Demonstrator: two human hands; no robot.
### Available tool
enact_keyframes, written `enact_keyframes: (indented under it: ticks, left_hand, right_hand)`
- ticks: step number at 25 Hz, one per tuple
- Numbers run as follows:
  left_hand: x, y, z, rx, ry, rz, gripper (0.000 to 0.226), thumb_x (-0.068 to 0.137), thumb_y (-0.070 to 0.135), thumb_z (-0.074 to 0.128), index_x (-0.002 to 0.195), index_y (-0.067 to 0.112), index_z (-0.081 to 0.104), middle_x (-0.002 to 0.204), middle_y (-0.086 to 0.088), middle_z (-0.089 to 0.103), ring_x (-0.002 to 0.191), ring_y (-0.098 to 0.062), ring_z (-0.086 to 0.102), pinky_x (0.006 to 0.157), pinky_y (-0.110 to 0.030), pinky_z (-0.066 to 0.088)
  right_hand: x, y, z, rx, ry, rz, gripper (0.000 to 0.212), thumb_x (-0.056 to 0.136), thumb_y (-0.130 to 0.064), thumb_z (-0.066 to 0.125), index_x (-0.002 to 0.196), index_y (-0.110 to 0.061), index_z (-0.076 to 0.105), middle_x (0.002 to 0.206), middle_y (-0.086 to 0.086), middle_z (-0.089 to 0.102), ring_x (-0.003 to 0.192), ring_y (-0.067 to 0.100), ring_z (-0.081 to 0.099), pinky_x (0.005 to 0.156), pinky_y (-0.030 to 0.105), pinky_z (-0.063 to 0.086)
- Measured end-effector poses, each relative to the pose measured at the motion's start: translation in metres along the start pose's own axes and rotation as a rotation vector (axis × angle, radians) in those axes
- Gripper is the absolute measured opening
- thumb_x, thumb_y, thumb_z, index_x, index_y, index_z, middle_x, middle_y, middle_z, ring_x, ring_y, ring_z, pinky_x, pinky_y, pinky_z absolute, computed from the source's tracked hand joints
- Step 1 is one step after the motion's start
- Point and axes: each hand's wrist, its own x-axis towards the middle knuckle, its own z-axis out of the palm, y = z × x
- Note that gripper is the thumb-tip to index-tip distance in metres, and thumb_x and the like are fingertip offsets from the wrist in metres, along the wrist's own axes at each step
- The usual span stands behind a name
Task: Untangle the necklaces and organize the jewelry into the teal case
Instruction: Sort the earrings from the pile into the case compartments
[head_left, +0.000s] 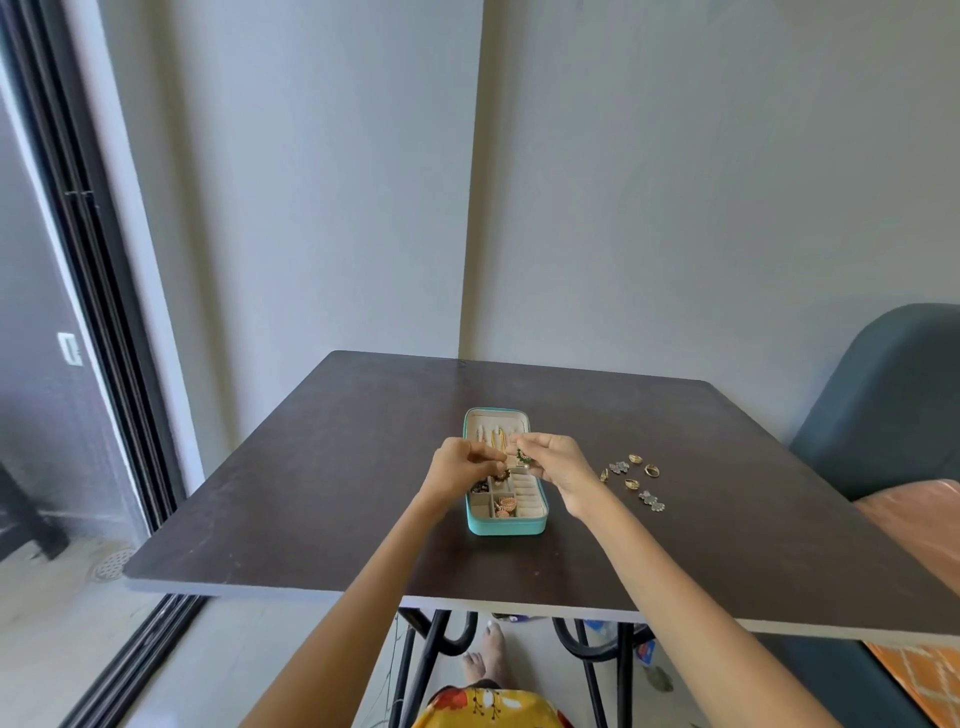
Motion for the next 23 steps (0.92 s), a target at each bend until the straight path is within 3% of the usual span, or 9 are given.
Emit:
enact_keyframes:
  ticks: [4, 10, 14, 18, 20, 23]
  left_hand:
    - [0.000, -0.003, 0.006, 0.178, 0.057, -0.009, 0.012, 0.081, 0.018, 0.071, 0.092, 0.012, 0.075, 0.092, -0.003, 0.073, 0.071, -0.007, 0.065, 0.060, -0.012, 0.051]
    - [0.001, 0.008, 0.013, 0.223, 0.110, -0.067, 0.007, 0.078, 0.026, 0.074, 0.077, 0.021, 0.069, 0.090, 0.000, 0.071, 0.062, -0.004, 0.062, 0.052, -0.015, 0.048]
    - [0.000, 0.008, 0.017, 0.314, 0.142, -0.118, 0.009, 0.078, 0.030, 0.072, 0.081, 0.023, 0.067, 0.098, 0.002, 0.067, 0.077, -0.012, 0.067, 0.070, -0.031, 0.056]
    - [0.000, 0.005, 0.019, 0.475, 0.158, -0.023, 0.014, 0.084, 0.031, 0.067, 0.090, 0.020, 0.072, 0.096, -0.001, 0.072, 0.082, -0.017, 0.068, 0.087, -0.038, 0.051]
    - [0.001, 0.005, 0.020, 0.555, 0.155, 0.028, 0.017, 0.087, 0.030, 0.064, 0.095, 0.020, 0.074, 0.100, -0.001, 0.073, 0.087, -0.018, 0.067, 0.094, -0.036, 0.045]
    - [0.000, 0.005, 0.021, 0.629, 0.183, 0.082, 0.018, 0.090, 0.026, 0.059, 0.101, 0.022, 0.074, 0.105, 0.000, 0.072, 0.093, -0.017, 0.064, 0.093, -0.031, 0.035]
  right_hand:
    - [0.002, 0.008, 0.001, -0.062, 0.017, -0.012, 0.016, 0.094, -0.013, 0.056, 0.102, -0.012, 0.070, 0.111, 0.002, 0.069, 0.091, 0.007, 0.058, 0.067, 0.016, 0.046]
    - [0.007, 0.016, 0.001, -0.035, 0.032, -0.010, 0.018, 0.095, -0.011, 0.053, 0.107, -0.010, 0.067, 0.115, 0.005, 0.066, 0.098, 0.013, 0.060, 0.072, 0.019, 0.053]
    - [0.009, 0.020, 0.002, -0.047, 0.026, -0.022, 0.019, 0.096, -0.011, 0.052, 0.107, -0.008, 0.066, 0.117, 0.008, 0.066, 0.099, 0.014, 0.061, 0.073, 0.020, 0.053]
    - [0.010, 0.022, 0.000, -0.154, 0.009, -0.057, 0.020, 0.096, -0.010, 0.049, 0.108, -0.010, 0.066, 0.116, 0.007, 0.066, 0.103, 0.015, 0.062, 0.079, 0.023, 0.053]
    - [0.010, 0.023, 0.000, -0.225, -0.012, -0.073, 0.021, 0.096, -0.011, 0.048, 0.107, -0.013, 0.066, 0.116, 0.002, 0.066, 0.103, 0.013, 0.061, 0.081, 0.023, 0.052]
    - [0.011, 0.023, 0.001, -0.301, -0.015, -0.085, 0.023, 0.096, -0.012, 0.048, 0.108, -0.017, 0.067, 0.112, -0.005, 0.062, 0.103, 0.012, 0.059, 0.082, 0.023, 0.051]
